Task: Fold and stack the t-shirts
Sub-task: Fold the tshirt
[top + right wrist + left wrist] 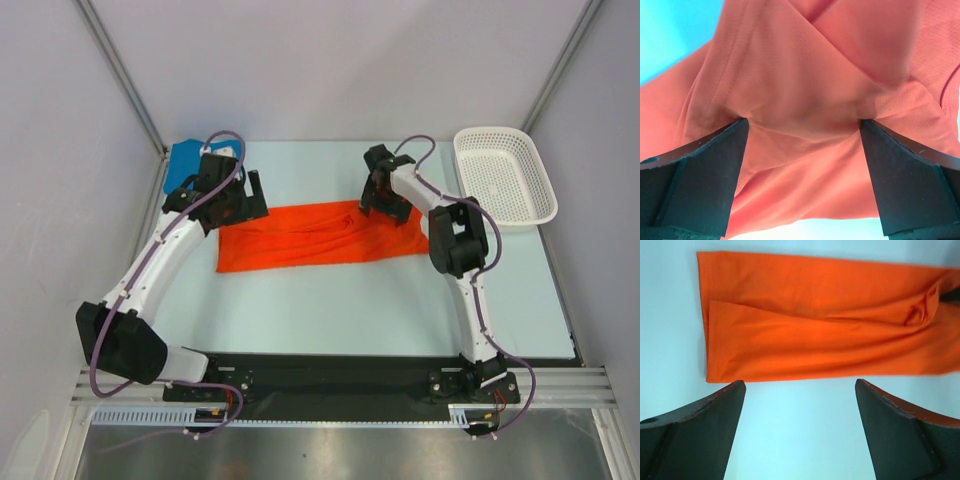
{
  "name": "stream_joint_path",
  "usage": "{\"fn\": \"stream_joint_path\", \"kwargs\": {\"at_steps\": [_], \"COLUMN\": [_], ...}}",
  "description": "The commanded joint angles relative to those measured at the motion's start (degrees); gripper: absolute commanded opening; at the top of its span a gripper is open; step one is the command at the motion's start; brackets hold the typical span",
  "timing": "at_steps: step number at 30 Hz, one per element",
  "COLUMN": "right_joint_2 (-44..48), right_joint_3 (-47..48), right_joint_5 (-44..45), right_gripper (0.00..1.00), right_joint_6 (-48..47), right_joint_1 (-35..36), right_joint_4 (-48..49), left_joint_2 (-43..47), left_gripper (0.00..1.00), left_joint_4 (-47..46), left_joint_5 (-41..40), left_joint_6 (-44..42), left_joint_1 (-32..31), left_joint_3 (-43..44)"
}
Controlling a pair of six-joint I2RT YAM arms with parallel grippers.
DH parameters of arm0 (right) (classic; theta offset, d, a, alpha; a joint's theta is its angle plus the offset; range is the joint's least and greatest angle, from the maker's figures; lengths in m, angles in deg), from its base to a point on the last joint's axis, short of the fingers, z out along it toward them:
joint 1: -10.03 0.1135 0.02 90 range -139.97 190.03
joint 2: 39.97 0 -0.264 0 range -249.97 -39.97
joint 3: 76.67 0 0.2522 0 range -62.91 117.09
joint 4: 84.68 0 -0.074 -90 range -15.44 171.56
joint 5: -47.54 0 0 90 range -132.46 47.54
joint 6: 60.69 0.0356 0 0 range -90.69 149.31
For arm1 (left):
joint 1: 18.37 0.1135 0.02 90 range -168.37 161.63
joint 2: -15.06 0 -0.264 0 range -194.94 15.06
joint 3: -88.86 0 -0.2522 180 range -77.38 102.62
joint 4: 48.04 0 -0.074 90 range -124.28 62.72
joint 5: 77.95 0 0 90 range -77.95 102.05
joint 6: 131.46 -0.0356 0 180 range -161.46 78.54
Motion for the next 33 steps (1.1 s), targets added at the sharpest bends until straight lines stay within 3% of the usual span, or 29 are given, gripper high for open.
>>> {"fn": "stream_joint_path", "kwargs": {"at_steps": [1, 3, 11, 14, 22, 28, 31, 33], "right_joint_2": [-11.33, -15.47, -17.5, -17.33, 4.01, 6.05, 3.6, 1.14], "right_joint_3": [11.04, 18.59, 24.6, 29.18, 15.83, 17.67, 19.86, 21.0], "right_joint_5": [2.48, 0.73, -9.64, -6.5, 2.91, 2.84, -2.87, -7.26], "right_gripper": [1.0, 1.0, 1.0, 1.0, 1.0, 1.0, 0.88, 0.72], "right_joint_6": [-9.37, -10.34, -21.58, -25.28, -29.15, -28.62, -26.09, -22.32], "right_joint_1": [-1.49, -1.5, 0.79, 1.23, 8.86, 18.17, 21.6, 22.93], "right_joint_4": [3.14, 0.67, 11.29, 7.0, 5.06, 1.71, 2.85, 4.86], "left_joint_2": [1.71, 2.94, 3.74, 3.92, 8.4, 12.43, 14.8, 15.51], "left_gripper": [0.97, 0.97, 0.96, 0.95, 0.96, 0.96, 0.96, 0.96], "left_joint_4": [-0.79, -0.88, -2.63, -2.64, -2.72, -0.88, 1.67, 3.07], "left_joint_5": [1.16, 1.33, 1.24, 1.51, 0.37, -1.11, -6.03, -7.8], "left_joint_6": [-4.75, -5.02, -4.31, -3.96, -1.77, -1.41, -0.71, -0.71], "left_joint_1": [-0.16, -0.25, -0.08, 0.19, 2.56, 4.93, 5.29, 5.64], "left_joint_3": [-2.79, -3.84, -7.19, -6.66, -6.31, -4.21, -3.06, -2.36]}}
